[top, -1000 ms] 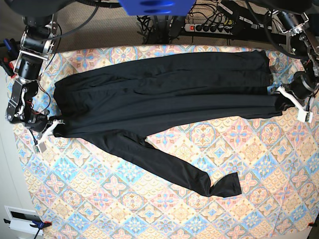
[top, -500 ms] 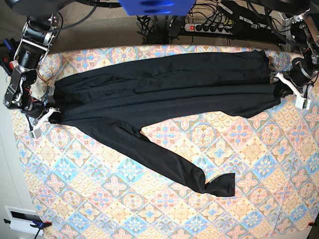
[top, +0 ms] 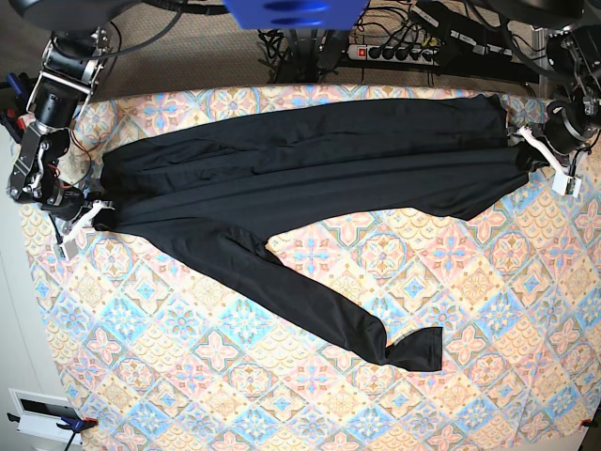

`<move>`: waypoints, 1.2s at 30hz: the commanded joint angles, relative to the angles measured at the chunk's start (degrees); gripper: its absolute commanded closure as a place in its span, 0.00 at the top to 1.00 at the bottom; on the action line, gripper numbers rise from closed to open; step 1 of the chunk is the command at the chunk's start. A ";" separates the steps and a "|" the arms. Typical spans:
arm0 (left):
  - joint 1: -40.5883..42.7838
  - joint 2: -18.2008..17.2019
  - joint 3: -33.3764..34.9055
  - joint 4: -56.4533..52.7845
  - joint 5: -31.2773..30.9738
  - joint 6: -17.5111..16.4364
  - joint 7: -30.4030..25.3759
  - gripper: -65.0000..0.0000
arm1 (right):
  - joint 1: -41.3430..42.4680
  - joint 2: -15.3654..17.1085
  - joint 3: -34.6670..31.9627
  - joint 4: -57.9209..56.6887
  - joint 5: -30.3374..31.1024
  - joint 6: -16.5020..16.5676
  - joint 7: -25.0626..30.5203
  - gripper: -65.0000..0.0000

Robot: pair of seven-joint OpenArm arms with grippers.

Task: Layout the t-shirt on the table in an organized manner, then fold the t-shirt properly
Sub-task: 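Lift the side edges and fold them toward the collar edge, then lower the folded edges and open both grippers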

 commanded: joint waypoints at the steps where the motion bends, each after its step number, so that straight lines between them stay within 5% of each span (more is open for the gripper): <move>1: -0.17 -1.17 -0.52 0.74 1.29 0.18 -0.94 0.00 | 1.32 1.63 0.60 0.93 0.53 -0.12 1.14 0.00; 15: -4.91 -1.17 -0.60 -6.38 2.35 0.27 -2.87 0.02 | 1.23 1.46 0.51 0.58 0.53 -0.12 0.61 0.00; 25: -5.44 -1.17 -0.60 -7.44 1.82 0.18 -2.87 0.51 | 0.18 1.46 0.60 1.02 0.71 -0.12 1.05 0.35; 30: -5.35 -1.34 -0.78 -7.44 -2.93 0.18 -2.79 0.54 | 0.18 1.46 1.13 1.10 0.79 -0.12 1.14 0.45; 36: -5.53 -1.34 -0.96 -7.44 -3.37 0.18 -0.68 0.54 | 0.09 1.37 9.39 4.00 0.71 -0.12 0.61 0.45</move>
